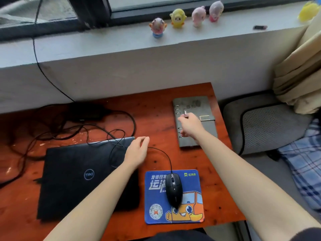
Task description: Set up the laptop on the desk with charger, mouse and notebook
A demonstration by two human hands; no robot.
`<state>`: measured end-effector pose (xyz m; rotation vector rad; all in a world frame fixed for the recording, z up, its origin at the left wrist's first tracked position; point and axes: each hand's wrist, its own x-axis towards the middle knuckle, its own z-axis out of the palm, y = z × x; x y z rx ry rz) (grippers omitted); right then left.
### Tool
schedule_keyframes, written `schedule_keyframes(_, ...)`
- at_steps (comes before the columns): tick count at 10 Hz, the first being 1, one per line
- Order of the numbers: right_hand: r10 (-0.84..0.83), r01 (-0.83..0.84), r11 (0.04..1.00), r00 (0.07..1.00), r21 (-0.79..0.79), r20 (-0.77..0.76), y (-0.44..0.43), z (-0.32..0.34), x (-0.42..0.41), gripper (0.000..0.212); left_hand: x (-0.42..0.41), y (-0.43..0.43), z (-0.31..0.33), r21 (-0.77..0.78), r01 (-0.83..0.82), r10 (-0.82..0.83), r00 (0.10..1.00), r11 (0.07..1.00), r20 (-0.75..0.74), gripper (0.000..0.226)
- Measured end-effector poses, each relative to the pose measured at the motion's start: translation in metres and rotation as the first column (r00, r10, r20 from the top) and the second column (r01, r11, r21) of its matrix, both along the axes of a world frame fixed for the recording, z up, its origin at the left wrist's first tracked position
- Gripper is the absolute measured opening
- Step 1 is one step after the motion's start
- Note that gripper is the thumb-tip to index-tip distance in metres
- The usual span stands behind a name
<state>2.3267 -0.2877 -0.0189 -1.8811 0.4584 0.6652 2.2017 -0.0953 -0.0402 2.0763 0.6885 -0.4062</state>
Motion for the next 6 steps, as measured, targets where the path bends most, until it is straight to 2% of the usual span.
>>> schedule_keyframes(1,0.147,-0.148,0.989,0.989,-0.016,-0.032,0.043,-0.014,0.001,0.029,-0.027,0.023,-0.007,0.159,0.095,-0.104,0.993,0.983,0.050,0.052)
schedule_keyframes(2,0.251,-0.246,0.946,0.968,-0.211,-0.002,0.066,-0.035,-0.004,0.038,-0.052,0.035,-0.016,0.225,0.205,-0.217,0.976,0.953,0.030,0.059)
schedule_keyframes(3,0.262,-0.222,0.870,0.964,-0.439,0.032,0.071,-0.048,-0.010,0.047,-0.066,0.040,-0.024,0.191,0.259,-0.254,0.966,0.947,-0.048,0.067)
schedule_keyframes(4,0.265,-0.220,0.851,0.964,-0.477,0.030,0.068,-0.046,-0.017,0.054,-0.068,0.041,-0.029,0.175,0.288,-0.278,0.957,0.942,-0.075,0.073)
schedule_keyframes(5,0.336,-0.296,0.797,0.941,-0.526,-0.020,0.049,-0.037,-0.027,0.053,-0.064,0.044,-0.024,0.121,0.307,-0.292,0.948,0.944,-0.124,0.076)
schedule_keyframes(6,0.361,-0.305,0.788,0.933,-0.534,0.000,0.033,-0.005,-0.032,0.050,-0.064,0.046,-0.015,0.090,0.320,-0.304,0.939,0.943,-0.158,0.077)
